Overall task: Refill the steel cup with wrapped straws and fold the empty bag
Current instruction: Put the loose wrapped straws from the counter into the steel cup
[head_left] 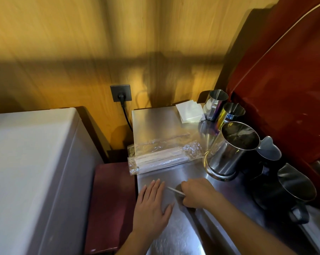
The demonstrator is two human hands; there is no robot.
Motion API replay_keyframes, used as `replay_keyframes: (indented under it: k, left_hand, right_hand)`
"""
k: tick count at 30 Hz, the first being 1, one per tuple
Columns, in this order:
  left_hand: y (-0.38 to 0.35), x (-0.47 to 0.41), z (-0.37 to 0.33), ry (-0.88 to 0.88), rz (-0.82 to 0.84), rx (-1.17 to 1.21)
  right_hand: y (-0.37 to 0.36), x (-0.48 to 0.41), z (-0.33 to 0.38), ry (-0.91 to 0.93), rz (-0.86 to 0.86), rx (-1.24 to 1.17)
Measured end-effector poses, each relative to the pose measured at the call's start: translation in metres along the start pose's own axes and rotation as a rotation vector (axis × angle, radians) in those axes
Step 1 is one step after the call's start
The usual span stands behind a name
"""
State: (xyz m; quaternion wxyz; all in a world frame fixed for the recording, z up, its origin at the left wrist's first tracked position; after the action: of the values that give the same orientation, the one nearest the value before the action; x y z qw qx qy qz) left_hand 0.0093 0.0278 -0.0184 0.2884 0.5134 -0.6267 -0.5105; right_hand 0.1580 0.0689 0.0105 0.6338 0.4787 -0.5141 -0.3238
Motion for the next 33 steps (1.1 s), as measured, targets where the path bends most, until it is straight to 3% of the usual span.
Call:
replay_keyframes:
  k: [5, 8, 13, 20, 24, 26, 28, 33]
  left_hand:
    - [-0.001, 0.000, 0.000, 0.006, 0.019, -0.025]
    - [-0.001, 0.000, 0.000, -0.003, 0.024, -0.051]
    - [-0.001, 0.000, 0.000, -0.004, 0.006, -0.037]
    - [0.002, -0.002, 0.001, 0.000, -0.009, -0.003]
    - [0.002, -0.001, 0.002, 0.016, -0.009, 0.013]
    - [0.001, -0.001, 0.001, 0.019, -0.011, 0.019]
    - [0.002, -0.001, 0.001, 0.022, -0.010, 0.021]
    - [0.001, -0.001, 0.000, 0.025, 0.033, 0.031]
  right_hand:
    - [0.003, 0.005, -0.019, -0.114, 0.041, -0.077]
    - [0.025, 0.009, -0.029, -0.155, -0.063, -0.261]
    - [0.094, 0.026, -0.045, -0.200, -0.367, -0.501]
    - [0.179, 0.075, -0.073, -0.215, -1.069, -0.734]
    - [0.187, 0.084, -0.097, -0.335, -1.227, -0.702]
    - [0.180, 0.081, -0.109, -0.421, -1.180, -0.628]
    - [0.170, 0.074, -0.118, -0.542, -1.017, -0.537]
    - [0.147, 0.060, -0.129, -0.676, -0.376, -0.462]
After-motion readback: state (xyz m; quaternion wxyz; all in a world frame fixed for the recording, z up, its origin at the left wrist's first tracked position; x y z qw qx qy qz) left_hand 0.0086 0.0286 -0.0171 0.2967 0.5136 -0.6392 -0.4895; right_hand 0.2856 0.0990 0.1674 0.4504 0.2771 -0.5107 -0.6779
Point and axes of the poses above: each hand's wrist, its own x-axis away from the middle knuckle, its own y-axis out of the back of the hand, z = x × y, the point moved 4 cm from there along -x, towards the middle knuckle, and after that the axes turned 4 degrees about -z, right-handed, at the moved point
